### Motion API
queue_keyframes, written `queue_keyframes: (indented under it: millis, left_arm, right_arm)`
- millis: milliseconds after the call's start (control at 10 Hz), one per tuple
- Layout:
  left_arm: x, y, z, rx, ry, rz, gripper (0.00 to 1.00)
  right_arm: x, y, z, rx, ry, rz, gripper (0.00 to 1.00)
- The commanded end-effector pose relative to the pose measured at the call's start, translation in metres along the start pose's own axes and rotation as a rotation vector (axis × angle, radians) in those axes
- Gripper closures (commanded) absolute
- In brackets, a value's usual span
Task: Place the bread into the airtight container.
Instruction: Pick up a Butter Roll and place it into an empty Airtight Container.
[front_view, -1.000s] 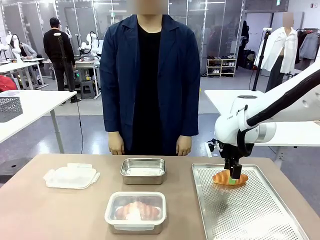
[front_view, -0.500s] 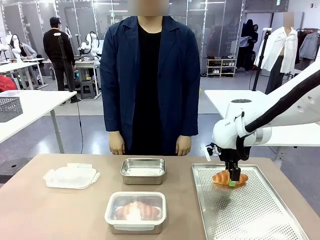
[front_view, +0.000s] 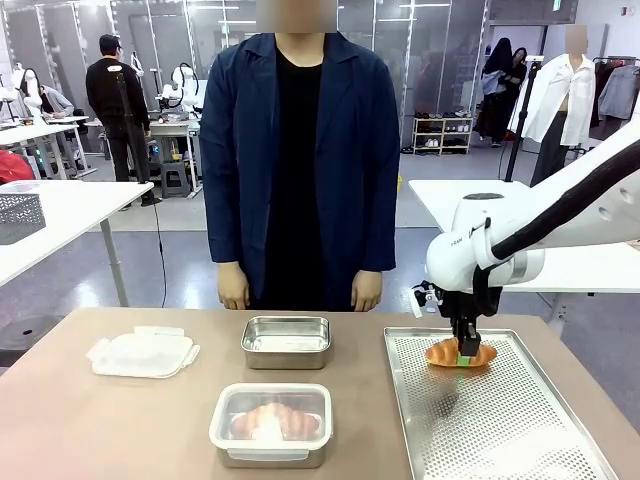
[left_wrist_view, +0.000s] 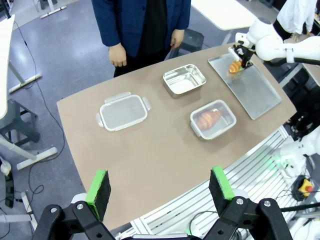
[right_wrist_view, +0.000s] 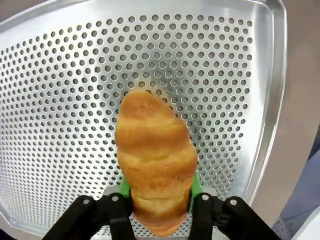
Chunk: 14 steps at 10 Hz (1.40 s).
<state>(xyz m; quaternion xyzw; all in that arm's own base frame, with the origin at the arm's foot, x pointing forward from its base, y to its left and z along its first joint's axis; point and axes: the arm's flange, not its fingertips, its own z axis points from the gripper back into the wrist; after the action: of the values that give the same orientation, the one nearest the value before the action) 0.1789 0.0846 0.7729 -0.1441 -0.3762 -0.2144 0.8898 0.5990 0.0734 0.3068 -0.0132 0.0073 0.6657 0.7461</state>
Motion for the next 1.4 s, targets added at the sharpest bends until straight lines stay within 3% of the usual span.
queue_keyframes:
  millis: [0, 300, 500, 1000, 1300]
  left_arm:
    - [0.001, -0.001, 0.002, -0.011, -0.005, -0.010, 0.00]
    - [0.001, -0.001, 0.002, -0.011, -0.005, -0.010, 0.00]
    - [0.001, -0.001, 0.002, -0.011, -0.005, -0.010, 0.00]
    - [0.001, -0.001, 0.002, -0.011, -0.005, -0.010, 0.00]
    - [0.001, -0.001, 0.002, -0.011, -0.005, -0.010, 0.00]
  right_arm:
    - [0.003, 0.009, 0.034, -0.020, 0.023, -0.035, 0.59]
    - [0.012, 0.017, 0.084, -0.062, 0.007, -0.058, 0.59]
    - [0.046, 0.019, 0.128, -0.067, -0.030, -0.068, 0.59]
    - [0.204, 0.017, 0.174, -0.053, 0.000, -0.011, 0.59]
    - [0.284, 0.024, 0.155, -0.043, 0.031, -0.051, 0.59]
